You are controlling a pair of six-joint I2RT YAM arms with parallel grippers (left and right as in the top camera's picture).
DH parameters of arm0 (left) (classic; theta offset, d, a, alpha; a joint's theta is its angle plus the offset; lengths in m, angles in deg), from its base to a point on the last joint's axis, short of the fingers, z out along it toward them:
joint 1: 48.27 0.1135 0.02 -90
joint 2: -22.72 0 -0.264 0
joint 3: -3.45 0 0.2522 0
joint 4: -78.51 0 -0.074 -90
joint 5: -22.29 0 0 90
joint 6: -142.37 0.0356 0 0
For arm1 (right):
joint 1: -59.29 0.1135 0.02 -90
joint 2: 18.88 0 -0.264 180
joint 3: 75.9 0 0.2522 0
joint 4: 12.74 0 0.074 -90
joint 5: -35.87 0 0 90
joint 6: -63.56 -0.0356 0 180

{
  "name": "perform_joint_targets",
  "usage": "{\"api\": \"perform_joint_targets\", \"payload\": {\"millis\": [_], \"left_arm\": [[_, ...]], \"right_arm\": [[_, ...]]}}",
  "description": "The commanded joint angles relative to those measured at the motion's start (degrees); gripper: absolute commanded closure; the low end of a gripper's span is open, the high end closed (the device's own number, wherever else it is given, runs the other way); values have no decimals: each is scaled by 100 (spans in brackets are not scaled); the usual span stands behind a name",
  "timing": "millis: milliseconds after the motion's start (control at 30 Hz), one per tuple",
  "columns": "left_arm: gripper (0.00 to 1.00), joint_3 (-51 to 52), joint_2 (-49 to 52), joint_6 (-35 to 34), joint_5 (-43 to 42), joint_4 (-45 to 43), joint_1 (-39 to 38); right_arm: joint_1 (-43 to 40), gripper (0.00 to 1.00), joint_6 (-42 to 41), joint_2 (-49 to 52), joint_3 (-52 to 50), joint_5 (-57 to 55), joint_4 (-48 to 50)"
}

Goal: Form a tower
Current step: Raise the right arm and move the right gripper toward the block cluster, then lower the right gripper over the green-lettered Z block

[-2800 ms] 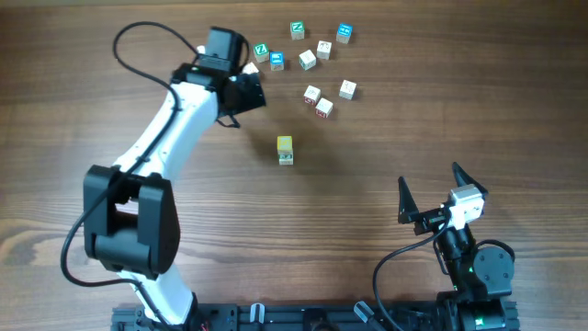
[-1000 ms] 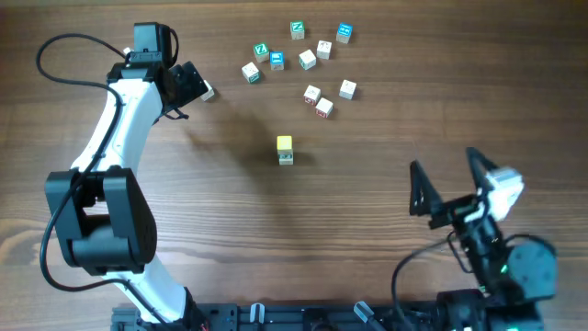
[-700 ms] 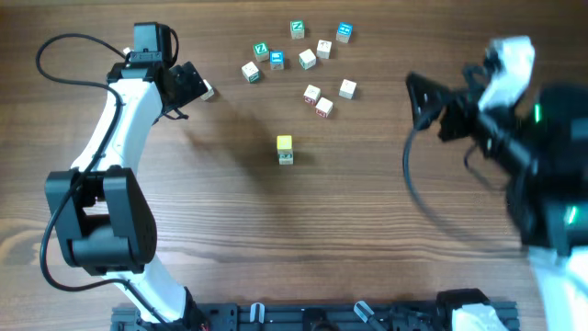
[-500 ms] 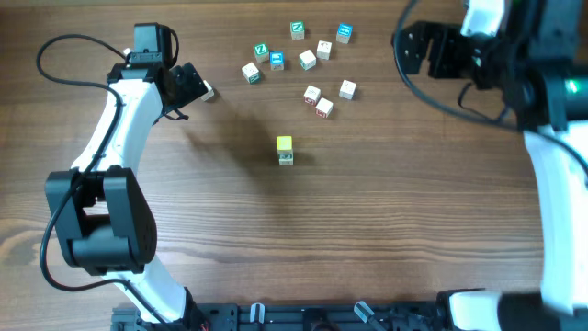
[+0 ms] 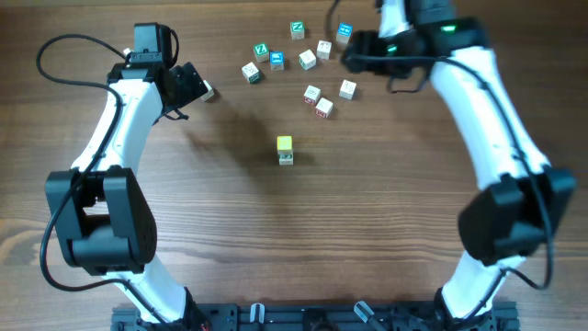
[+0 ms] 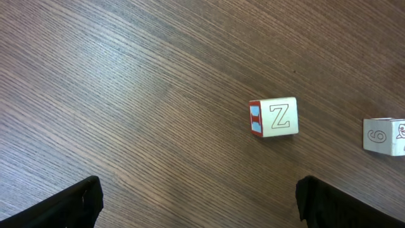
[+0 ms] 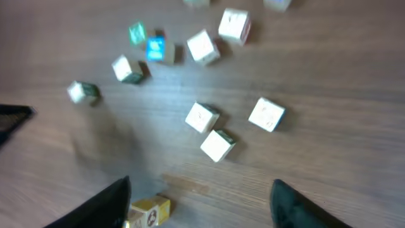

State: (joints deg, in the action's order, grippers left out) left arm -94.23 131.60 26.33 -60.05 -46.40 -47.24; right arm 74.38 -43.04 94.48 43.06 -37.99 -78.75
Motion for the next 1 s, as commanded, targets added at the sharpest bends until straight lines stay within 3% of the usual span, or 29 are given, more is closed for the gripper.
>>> {"api": "perform_joint_targets", "payload": {"millis": [0,100,300,533,933,967], "left_arm": [[0,35,70,26,37,0,-2],[0,35,70,26,37,0,-2],[0,37,70,26,37,0,-2],[0,35,70,26,37,0,-2],[0,35,70,26,37,0,-2],[0,35,70,26,37,0,-2]], "right_arm": [[481,30,-758,603,118,-525,7],[763,28,-1565,1071,116,-890,15],[1014,28,-1978,1600,116,-1773,83],[1014,42,-2004,1668,-94,-1786,485],[1014,41,-2109,1668,-479,-1611,833],[1014,36,-2109,1668,-479,-1613,833]]}}
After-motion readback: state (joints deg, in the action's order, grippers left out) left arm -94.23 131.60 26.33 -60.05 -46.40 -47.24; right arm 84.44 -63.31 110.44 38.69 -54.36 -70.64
